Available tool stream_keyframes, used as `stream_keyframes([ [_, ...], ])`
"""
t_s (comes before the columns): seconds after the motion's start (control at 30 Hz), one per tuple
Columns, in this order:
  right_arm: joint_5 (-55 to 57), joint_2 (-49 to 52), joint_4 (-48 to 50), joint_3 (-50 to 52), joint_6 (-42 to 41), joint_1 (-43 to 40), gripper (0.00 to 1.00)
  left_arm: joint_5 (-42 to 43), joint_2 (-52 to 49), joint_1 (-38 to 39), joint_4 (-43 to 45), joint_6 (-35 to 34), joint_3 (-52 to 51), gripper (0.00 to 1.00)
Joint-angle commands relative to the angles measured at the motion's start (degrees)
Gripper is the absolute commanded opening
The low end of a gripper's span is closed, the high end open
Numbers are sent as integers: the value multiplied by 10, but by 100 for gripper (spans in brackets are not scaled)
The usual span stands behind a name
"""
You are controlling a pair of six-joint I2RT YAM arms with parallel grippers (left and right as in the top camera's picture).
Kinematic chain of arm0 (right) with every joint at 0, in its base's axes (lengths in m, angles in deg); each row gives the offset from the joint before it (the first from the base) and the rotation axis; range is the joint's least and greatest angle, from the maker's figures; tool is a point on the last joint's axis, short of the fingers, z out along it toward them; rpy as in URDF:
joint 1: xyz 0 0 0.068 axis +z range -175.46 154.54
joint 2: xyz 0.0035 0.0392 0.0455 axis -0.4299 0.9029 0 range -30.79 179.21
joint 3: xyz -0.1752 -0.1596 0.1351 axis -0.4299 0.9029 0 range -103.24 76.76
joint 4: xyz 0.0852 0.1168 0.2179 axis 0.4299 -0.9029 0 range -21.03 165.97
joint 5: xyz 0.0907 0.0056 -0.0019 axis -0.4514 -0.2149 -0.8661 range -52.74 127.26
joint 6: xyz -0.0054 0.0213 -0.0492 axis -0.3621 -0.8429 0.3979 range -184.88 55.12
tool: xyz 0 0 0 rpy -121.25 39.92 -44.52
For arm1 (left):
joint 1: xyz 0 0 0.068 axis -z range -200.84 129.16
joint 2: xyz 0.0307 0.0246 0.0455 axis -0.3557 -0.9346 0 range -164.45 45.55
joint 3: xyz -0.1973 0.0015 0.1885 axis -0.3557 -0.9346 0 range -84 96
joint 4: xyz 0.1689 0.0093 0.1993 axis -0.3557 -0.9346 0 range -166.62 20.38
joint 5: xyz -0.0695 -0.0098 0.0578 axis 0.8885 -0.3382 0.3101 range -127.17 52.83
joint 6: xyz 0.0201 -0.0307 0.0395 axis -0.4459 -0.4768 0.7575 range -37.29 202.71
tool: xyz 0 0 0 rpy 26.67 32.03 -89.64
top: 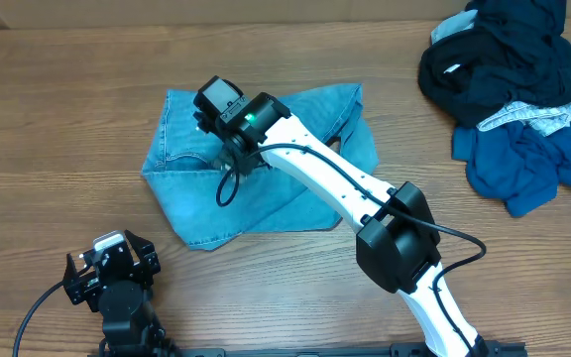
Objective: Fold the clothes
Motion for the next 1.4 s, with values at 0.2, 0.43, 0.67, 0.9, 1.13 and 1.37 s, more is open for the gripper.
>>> stream_keyframes([
  [0.2, 108, -10, 14, -52, -59, -74, 4, 4, 1, 0, -3, -4, 0, 100],
  [0.43, -30, -16, -52, -215, -95, -155, 4, 4, 1, 0, -3, -4, 0, 100],
  [0.67, -156, -16, -22, -286, -112, -146, 4, 4, 1, 0, -3, -4, 0, 100],
  [0.9, -245, -13, 39, -285, -102, -63, 4, 4, 1, 0, -3, -4, 0, 100],
  [1.13, -261, -52, 4, -287, -76, -83, 100, 4, 1, 0, -3, -4, 0, 100],
  [1.37, -247, -117, -78, -287, -15, -168, 100, 4, 1, 0, -3, -4, 0, 100],
])
